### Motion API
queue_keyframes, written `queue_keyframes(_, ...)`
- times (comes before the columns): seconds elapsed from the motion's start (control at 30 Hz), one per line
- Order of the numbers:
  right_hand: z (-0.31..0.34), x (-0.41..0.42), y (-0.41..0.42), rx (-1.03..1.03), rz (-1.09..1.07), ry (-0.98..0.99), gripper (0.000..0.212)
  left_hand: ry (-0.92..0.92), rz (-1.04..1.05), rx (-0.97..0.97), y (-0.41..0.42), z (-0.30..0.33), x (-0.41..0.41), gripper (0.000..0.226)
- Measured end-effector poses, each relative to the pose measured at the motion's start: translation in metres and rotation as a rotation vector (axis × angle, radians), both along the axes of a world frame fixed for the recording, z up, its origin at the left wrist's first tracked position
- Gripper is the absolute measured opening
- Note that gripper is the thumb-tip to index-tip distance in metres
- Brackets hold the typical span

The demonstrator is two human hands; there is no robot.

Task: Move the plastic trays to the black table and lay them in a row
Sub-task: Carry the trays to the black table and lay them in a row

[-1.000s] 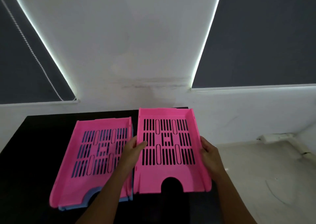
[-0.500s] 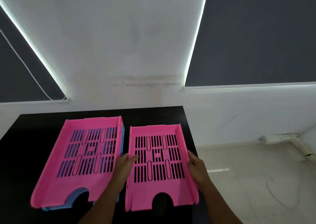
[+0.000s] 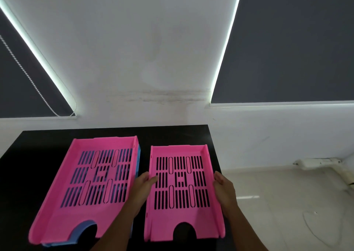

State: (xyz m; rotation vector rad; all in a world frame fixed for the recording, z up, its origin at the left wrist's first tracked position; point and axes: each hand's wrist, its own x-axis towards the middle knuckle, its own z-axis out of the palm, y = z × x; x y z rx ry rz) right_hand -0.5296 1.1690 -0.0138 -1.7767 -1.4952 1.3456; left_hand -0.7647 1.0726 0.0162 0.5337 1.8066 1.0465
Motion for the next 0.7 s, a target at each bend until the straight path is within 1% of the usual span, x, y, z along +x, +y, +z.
queue_keyframes(0.07, 0.008, -0.009, 0.001, 0.028, -0.041, -0.015, 0.025, -0.008, -0.006, 0.023, 0.000, 0.006, -0.004, 0.030)
queue_keyframes(0.13, 0.014, -0.019, 0.002, 0.068, -0.065, -0.027, 0.027, -0.019, -0.019, 0.052, -0.001, 0.012, -0.010, 0.032)
queue_keyframes(0.2, 0.020, -0.032, 0.002, 0.110, -0.080, -0.022, 0.025, 0.004, -0.012, 0.065, -0.002, 0.019, -0.020, 0.059)
queue_keyframes(0.23, 0.025, -0.040, 0.000, 0.121, -0.088, -0.016, 0.024, -0.005, -0.002, 0.087, -0.003, 0.024, -0.026, 0.062)
queue_keyframes(0.3, 0.033, -0.058, -0.006, 0.115, -0.098, 0.010, 0.026, 0.017, 0.004, 0.141, -0.007, 0.033, -0.039, 0.060)
queue_keyframes(0.33, 0.036, -0.069, -0.009, 0.108, -0.099, 0.026, 0.033, 0.049, 0.002, 0.162, -0.009, 0.039, -0.046, 0.058)
queue_keyframes(0.4, 0.040, -0.093, -0.017, 0.096, -0.074, 0.061, 0.041, 0.108, 0.007, 0.193, -0.016, 0.044, -0.066, 0.054)
queue_keyframes(0.53, 0.043, -0.140, -0.034, 0.079, 0.057, 0.087, 0.044, 0.185, 0.058, 0.220, -0.038, 0.050, -0.111, 0.050)
queue_keyframes(0.7, 0.036, -0.189, -0.058, 0.027, 0.137, 0.124, 0.051, 0.333, 0.132, 0.204, -0.071, 0.047, -0.166, 0.047)
